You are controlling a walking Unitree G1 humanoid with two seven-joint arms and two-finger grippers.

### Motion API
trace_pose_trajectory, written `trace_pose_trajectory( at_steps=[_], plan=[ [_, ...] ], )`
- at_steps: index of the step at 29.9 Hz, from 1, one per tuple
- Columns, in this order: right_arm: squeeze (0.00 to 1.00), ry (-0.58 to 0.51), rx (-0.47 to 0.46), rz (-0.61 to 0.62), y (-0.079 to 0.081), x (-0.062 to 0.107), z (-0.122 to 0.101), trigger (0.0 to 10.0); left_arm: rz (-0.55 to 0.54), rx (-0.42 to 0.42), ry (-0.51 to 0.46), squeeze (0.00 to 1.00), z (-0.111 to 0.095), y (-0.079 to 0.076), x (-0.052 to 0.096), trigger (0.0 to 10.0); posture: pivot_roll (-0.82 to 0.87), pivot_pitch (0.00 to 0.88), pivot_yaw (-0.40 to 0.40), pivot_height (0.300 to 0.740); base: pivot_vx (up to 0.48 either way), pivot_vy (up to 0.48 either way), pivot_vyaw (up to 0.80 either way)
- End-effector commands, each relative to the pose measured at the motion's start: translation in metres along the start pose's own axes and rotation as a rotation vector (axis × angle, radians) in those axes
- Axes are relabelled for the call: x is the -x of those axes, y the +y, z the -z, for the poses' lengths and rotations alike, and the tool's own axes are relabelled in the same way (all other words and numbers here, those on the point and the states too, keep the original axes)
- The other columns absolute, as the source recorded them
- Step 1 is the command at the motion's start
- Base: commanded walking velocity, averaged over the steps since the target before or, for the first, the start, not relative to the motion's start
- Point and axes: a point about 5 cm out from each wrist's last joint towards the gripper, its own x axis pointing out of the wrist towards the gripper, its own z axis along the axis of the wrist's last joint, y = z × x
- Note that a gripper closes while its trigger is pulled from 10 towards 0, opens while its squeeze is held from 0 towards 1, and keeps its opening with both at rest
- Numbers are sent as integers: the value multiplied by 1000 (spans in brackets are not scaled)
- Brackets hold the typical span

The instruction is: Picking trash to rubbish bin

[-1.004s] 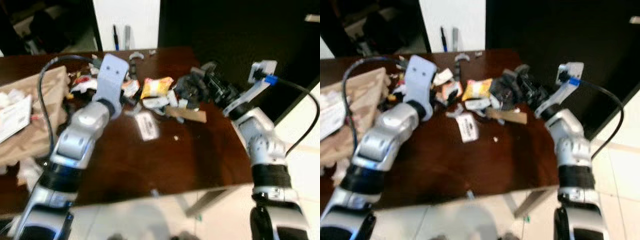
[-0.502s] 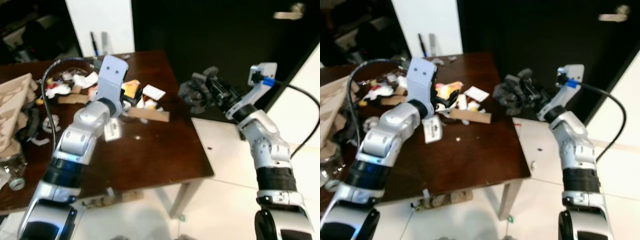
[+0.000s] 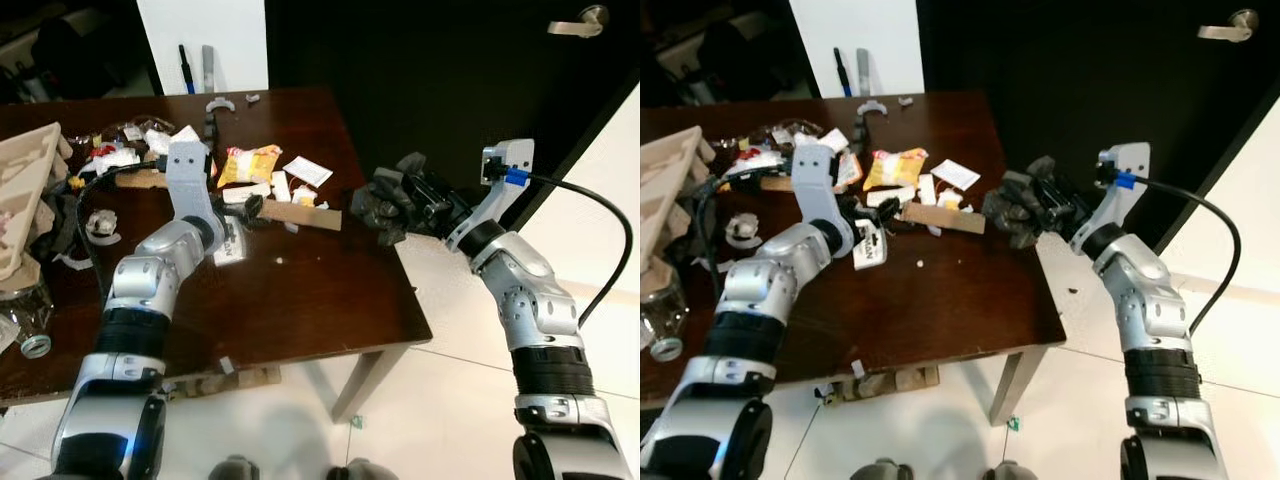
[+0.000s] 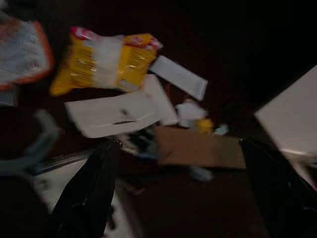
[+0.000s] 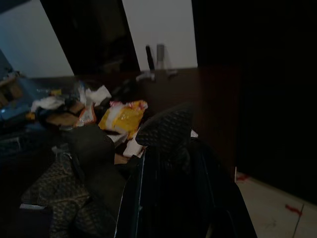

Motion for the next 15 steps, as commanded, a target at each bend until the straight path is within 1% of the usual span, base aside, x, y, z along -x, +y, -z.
trace_pose_trajectory(
  at_steps=[1,2,3,4,6,9,12,13,15],
  plan=[
    [0,14,4,22,-4,7,0,10000,46,47,2,0,2,-5,-4,10000,12,227,-4,740,0,0,0],
    [0,14,4,22,-4,7,0,10000,46,47,2,0,2,-5,-4,10000,12,227,-4,740,0,0,0],
    [0,21,7,31,-5,10,-1,10000,94,82,8,0,0,-10,-8,10000,0,246,-7,740,0,0,0],
    [0,25,9,37,-6,12,-1,10000,117,101,11,0,-1,-13,-10,10000,0,246,-7,740,0,0,0],
    [0,27,10,40,-6,13,-1,10000,129,111,14,0,-1,-14,-10,10000,0,246,-7,740,0,0,0],
    [0,32,9,53,-7,18,-2,10000,106,168,39,0,-8,-10,-17,10000,-23,286,-11,740,0,0,0],
    [0,31,6,55,-6,21,-4,10000,98,184,49,0,-10,-8,-19,10000,-26,290,-11,740,0,0,0],
    [0,27,0,49,-5,22,-5,10000,88,209,72,0,-11,-6,-21,10000,-28,296,-12,740,0,0,0],
    [0,26,-1,42,-3,22,-6,10000,72,211,85,0,-12,-4,-21,10000,-32,304,-11,740,0,0,0]
  ],
)
